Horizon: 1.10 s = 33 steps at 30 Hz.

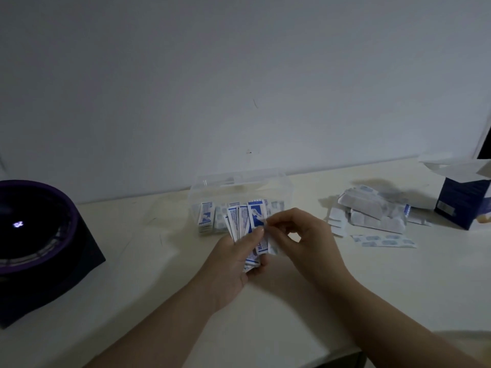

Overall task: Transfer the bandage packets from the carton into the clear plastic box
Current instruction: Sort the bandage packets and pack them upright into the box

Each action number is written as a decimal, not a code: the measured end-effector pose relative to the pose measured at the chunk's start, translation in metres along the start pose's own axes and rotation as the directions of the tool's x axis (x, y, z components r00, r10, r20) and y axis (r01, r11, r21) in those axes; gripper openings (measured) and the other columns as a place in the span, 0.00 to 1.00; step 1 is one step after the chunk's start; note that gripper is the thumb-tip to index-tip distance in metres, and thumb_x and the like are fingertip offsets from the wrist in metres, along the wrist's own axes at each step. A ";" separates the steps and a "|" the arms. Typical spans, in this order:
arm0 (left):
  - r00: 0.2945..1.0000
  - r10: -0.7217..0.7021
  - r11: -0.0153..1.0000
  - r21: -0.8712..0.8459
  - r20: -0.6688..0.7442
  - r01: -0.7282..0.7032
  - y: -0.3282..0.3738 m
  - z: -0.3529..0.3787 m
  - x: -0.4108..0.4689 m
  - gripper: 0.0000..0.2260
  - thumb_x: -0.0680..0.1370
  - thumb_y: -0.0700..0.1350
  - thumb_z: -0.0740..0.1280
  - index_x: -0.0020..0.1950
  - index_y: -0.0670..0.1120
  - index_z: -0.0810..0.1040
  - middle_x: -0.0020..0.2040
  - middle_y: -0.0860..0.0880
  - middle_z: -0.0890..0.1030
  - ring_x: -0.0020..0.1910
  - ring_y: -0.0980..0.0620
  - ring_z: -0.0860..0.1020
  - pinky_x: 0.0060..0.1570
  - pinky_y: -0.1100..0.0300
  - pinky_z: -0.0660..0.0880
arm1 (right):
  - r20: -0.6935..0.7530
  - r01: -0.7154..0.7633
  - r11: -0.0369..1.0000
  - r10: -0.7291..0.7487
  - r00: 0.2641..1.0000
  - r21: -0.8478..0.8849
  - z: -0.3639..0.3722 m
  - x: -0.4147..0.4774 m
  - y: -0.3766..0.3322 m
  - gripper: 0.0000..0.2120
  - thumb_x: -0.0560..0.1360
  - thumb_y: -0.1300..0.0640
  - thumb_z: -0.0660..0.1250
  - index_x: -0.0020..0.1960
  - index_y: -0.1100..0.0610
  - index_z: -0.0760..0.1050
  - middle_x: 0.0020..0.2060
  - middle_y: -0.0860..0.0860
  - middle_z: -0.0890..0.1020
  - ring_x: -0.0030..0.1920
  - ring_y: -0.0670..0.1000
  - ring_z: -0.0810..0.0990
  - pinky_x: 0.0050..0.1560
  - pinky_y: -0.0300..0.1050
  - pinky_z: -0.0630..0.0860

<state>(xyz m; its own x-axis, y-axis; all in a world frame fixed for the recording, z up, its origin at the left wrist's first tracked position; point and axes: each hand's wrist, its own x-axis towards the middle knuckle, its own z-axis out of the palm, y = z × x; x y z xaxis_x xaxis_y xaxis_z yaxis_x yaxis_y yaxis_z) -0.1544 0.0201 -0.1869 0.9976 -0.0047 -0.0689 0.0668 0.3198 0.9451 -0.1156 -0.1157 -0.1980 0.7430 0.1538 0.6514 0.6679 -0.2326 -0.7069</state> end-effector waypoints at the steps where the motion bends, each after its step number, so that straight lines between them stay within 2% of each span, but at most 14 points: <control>1: 1.000 0.006 1.000 0.010 0.009 -0.006 -0.001 -0.001 -0.001 0.03 0.77 0.43 0.65 0.48 0.47 0.78 0.33 0.49 0.79 0.26 0.55 0.74 0.27 0.63 0.74 | 0.004 0.014 1.000 -0.014 1.000 -0.003 0.001 -0.001 0.001 0.10 0.71 0.64 0.72 0.45 0.49 0.79 0.39 0.43 0.80 0.38 0.44 0.79 0.40 0.34 0.74; 3: 0.999 0.015 0.999 0.032 0.034 -0.017 -0.003 0.000 -0.001 0.04 0.77 0.43 0.65 0.49 0.47 0.78 0.33 0.50 0.79 0.26 0.55 0.75 0.29 0.63 0.75 | 0.014 -0.013 1.000 0.013 1.000 0.002 0.002 -0.002 0.000 0.16 0.71 0.62 0.72 0.51 0.44 0.75 0.48 0.43 0.77 0.41 0.44 0.79 0.41 0.34 0.75; 7: 0.997 0.051 0.996 0.076 0.060 -0.056 -0.003 -0.001 -0.001 0.06 0.77 0.42 0.64 0.52 0.46 0.78 0.33 0.49 0.79 0.27 0.55 0.75 0.29 0.63 0.74 | 0.076 -0.323 0.913 0.314 0.946 0.249 -0.001 0.002 -0.004 0.29 0.70 0.62 0.73 0.65 0.43 0.66 0.55 0.45 0.75 0.40 0.44 0.81 0.35 0.37 0.77; 9: 0.997 0.058 0.997 0.056 0.054 -0.061 -0.003 -0.002 -0.001 0.06 0.77 0.40 0.65 0.51 0.46 0.79 0.35 0.47 0.80 0.28 0.55 0.76 0.29 0.63 0.74 | 0.111 -0.418 0.842 0.406 0.907 0.341 -0.002 0.003 -0.002 0.30 0.70 0.64 0.72 0.66 0.47 0.65 0.51 0.48 0.78 0.40 0.43 0.82 0.38 0.40 0.79; 13: 0.993 0.086 0.996 0.030 -0.079 -0.084 0.003 -0.005 0.001 0.05 0.77 0.38 0.65 0.46 0.46 0.79 0.35 0.48 0.81 0.28 0.57 0.77 0.28 0.64 0.74 | 0.095 -0.487 0.767 0.496 0.863 0.417 -0.011 0.005 0.004 0.21 0.72 0.63 0.70 0.64 0.56 0.71 0.41 0.57 0.84 0.41 0.54 0.84 0.47 0.53 0.80; 15: 0.968 0.153 0.988 0.009 -0.201 -0.154 0.010 -0.013 0.004 0.06 0.77 0.37 0.64 0.43 0.45 0.77 0.31 0.49 0.80 0.26 0.58 0.76 0.25 0.65 0.73 | 0.049 -0.486 0.809 0.500 0.865 0.330 -0.017 0.009 -0.001 0.19 0.72 0.62 0.70 0.62 0.57 0.72 0.36 0.56 0.82 0.34 0.48 0.80 0.39 0.45 0.79; 18: 0.906 0.265 0.963 0.034 -0.330 -0.269 0.023 -0.028 0.008 0.08 0.78 0.36 0.64 0.41 0.46 0.76 0.28 0.52 0.78 0.24 0.58 0.73 0.24 0.65 0.71 | 0.015 -0.409 0.884 0.417 0.909 0.225 -0.027 0.034 -0.021 0.14 0.74 0.63 0.68 0.58 0.57 0.72 0.32 0.51 0.79 0.24 0.41 0.72 0.27 0.32 0.69; 20: 0.885 0.289 0.955 0.043 -0.365 -0.295 0.026 -0.034 0.011 0.08 0.78 0.36 0.63 0.40 0.46 0.76 0.29 0.50 0.76 0.23 0.57 0.71 0.24 0.64 0.70 | 0.021 -0.344 0.925 0.345 0.938 0.163 -0.032 0.066 -0.037 0.09 0.76 0.63 0.65 0.56 0.57 0.73 0.35 0.51 0.81 0.26 0.41 0.75 0.30 0.34 0.72; 23: 0.867 0.300 0.951 0.055 -0.398 -0.304 0.023 -0.037 0.016 0.09 0.77 0.37 0.64 0.38 0.46 0.76 0.29 0.50 0.76 0.23 0.56 0.71 0.26 0.63 0.70 | 0.116 -0.305 0.952 0.304 0.945 -0.009 -0.023 0.113 -0.054 0.05 0.78 0.62 0.62 0.52 0.58 0.75 0.40 0.52 0.82 0.36 0.46 0.80 0.41 0.42 0.78; 25: 0.849 0.327 0.943 0.077 -0.416 -0.325 0.020 -0.039 0.018 0.09 0.77 0.37 0.64 0.38 0.46 0.76 0.28 0.51 0.76 0.24 0.56 0.72 0.26 0.62 0.70 | 0.210 -0.264 0.939 0.309 0.928 -0.220 -0.005 0.136 -0.051 0.04 0.77 0.64 0.63 0.48 0.62 0.76 0.38 0.54 0.82 0.34 0.48 0.80 0.39 0.45 0.79; 27: 0.827 0.359 0.931 0.106 -0.433 -0.349 0.018 -0.039 0.019 0.09 0.77 0.37 0.64 0.38 0.45 0.76 0.27 0.51 0.75 0.23 0.56 0.72 0.24 0.64 0.70 | 0.297 -0.267 0.867 0.410 0.862 -0.420 0.013 0.150 -0.037 0.04 0.75 0.66 0.64 0.48 0.64 0.77 0.37 0.57 0.82 0.33 0.49 0.80 0.36 0.42 0.78; 29: 0.805 0.385 0.921 0.130 -0.451 -0.368 0.019 -0.043 0.020 0.09 0.76 0.36 0.63 0.37 0.44 0.76 0.26 0.51 0.75 0.23 0.56 0.71 0.24 0.64 0.70 | 0.355 -0.289 0.767 0.550 0.756 -0.572 0.032 0.160 -0.023 0.08 0.73 0.66 0.66 0.51 0.66 0.78 0.42 0.60 0.83 0.37 0.53 0.81 0.42 0.43 0.79; 31: 0.791 0.410 0.911 0.160 -0.455 -0.380 0.021 -0.048 0.022 0.10 0.76 0.36 0.63 0.35 0.45 0.75 0.26 0.51 0.75 0.24 0.55 0.72 0.25 0.63 0.70 | 0.368 -0.238 0.661 0.639 0.675 -0.712 0.046 0.165 -0.019 0.09 0.72 0.65 0.68 0.52 0.66 0.77 0.43 0.59 0.81 0.41 0.54 0.79 0.47 0.45 0.78; 33: 0.782 0.424 0.904 0.165 -0.457 -0.394 0.022 -0.051 0.024 0.10 0.76 0.36 0.63 0.35 0.45 0.75 0.27 0.51 0.74 0.25 0.54 0.72 0.27 0.62 0.70 | 0.374 -0.245 0.612 0.702 0.607 -0.752 0.054 0.167 -0.017 0.10 0.73 0.67 0.67 0.54 0.65 0.74 0.38 0.56 0.76 0.40 0.53 0.77 0.41 0.41 0.79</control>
<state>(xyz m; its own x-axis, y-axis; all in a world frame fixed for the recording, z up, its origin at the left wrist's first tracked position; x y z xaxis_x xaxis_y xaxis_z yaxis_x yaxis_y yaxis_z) -0.1303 0.0749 -0.1842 0.8001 0.5652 0.2011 -0.3300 0.1347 0.9343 -0.0005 -0.0344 -0.0920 0.9354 0.2888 -0.2040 0.1948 -0.9023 -0.3845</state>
